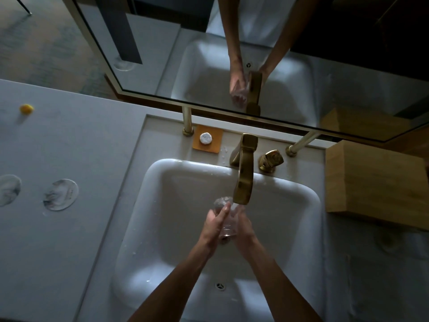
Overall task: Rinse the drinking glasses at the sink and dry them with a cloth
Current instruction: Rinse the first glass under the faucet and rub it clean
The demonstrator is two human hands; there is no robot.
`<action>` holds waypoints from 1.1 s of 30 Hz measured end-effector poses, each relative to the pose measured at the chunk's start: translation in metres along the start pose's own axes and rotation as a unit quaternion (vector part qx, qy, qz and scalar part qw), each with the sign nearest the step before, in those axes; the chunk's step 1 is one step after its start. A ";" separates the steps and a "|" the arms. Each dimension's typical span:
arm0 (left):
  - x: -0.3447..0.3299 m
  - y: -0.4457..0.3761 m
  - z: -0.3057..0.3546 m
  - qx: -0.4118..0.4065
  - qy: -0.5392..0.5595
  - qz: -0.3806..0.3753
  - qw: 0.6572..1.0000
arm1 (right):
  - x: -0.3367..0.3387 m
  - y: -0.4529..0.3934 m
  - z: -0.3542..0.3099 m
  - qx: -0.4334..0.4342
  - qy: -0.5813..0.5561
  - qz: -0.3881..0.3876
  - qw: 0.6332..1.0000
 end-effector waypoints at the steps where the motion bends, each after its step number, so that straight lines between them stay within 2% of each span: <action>1: 0.000 0.000 -0.001 -0.005 -0.004 -0.001 1.000 | 0.002 -0.002 0.003 0.002 -0.006 -0.004 1.000; 8: 0.007 -0.004 0.000 -0.029 -0.132 0.067 0.989 | -0.003 0.002 0.019 0.082 0.059 -0.028 0.995; 11: 0.006 0.005 0.005 -0.063 -0.199 0.086 0.974 | -0.002 0.001 0.028 0.129 0.161 0.006 0.978; 14: 0.004 0.010 0.008 -0.064 -0.218 0.093 0.969 | -0.008 0.009 0.024 0.188 0.199 0.015 0.962; 18: 0.003 0.007 0.009 -0.032 -0.229 0.080 0.970 | -0.005 0.012 0.018 0.145 0.172 0.029 0.974; 22: 0.003 0.006 0.009 -0.039 -0.220 0.077 0.972 | -0.008 0.006 0.009 0.089 0.016 0.022 0.996; 24: 0.004 0.008 0.010 -0.047 -0.221 0.083 0.971 | -0.011 0.001 0.006 0.060 -0.017 0.044 0.997; 27: 0.004 0.008 0.012 -0.041 -0.236 0.090 0.967 | -0.009 -0.006 0.008 0.048 -0.008 0.046 0.998; 29: 0.002 0.008 0.013 -0.027 -0.218 0.059 0.974 | -0.008 -0.007 0.004 0.051 0.020 0.051 0.997; 33: -0.001 0.006 0.014 -0.017 -0.185 0.035 0.982 | -0.010 -0.003 -0.001 0.055 0.047 0.001 0.997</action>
Point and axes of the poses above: each hand's wrist, its own y-axis away from the middle knuckle, its own x-axis out of the back of the hand, z = x × y, the point moved 1 cm from there along -y, towards the middle knuckle, and after that the axes turned 8 degrees about -y, right-handed, at the moved point
